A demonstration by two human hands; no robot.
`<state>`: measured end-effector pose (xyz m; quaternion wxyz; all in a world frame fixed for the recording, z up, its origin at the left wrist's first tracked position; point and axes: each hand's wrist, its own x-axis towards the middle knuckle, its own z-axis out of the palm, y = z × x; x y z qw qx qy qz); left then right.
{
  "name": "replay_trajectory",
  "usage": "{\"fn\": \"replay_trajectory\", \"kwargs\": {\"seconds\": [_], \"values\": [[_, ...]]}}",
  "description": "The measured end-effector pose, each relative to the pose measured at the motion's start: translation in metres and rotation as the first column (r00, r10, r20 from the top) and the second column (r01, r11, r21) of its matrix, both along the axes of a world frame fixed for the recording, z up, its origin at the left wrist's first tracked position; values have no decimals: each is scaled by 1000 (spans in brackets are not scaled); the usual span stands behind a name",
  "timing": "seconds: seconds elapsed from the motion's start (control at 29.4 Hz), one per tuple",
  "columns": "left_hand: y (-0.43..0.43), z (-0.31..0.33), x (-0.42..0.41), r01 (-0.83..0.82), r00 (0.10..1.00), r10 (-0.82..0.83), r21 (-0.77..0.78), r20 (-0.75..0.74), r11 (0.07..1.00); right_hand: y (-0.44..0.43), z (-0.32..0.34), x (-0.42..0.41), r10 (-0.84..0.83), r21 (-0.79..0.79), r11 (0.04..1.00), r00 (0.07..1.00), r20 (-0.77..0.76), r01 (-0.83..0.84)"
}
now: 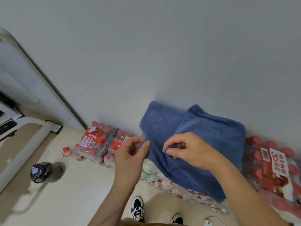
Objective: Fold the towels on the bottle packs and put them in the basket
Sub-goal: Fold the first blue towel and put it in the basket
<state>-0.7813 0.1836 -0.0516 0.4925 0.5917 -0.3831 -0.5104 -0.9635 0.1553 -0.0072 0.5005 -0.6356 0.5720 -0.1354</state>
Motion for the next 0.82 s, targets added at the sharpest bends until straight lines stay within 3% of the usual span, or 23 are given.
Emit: {"fn": "replay_trajectory", "kwargs": {"seconds": [0.14,0.24,0.34,0.48,0.61,0.82], "values": [[-10,34,-49,254,959,-254,-17,-128,967,17,21,-27,-186,-42,979,953,240,202],[-9,54,-81,274,906,-273,-42,-325,961,34,35,-52,-336,-71,913,839,428,402],[1,72,-114,258,853,-260,-67,-453,964,52,48,-79,-388,-126,851,774,500,509],[20,89,-153,319,894,-343,-127,-289,939,79,63,-110,-390,-198,772,697,602,603],[39,111,-185,424,894,-445,-230,-45,876,99,72,-138,-414,-163,687,565,714,709],[54,135,-217,462,883,-460,-354,95,813,118,86,-160,-399,-146,629,478,782,763]]}}
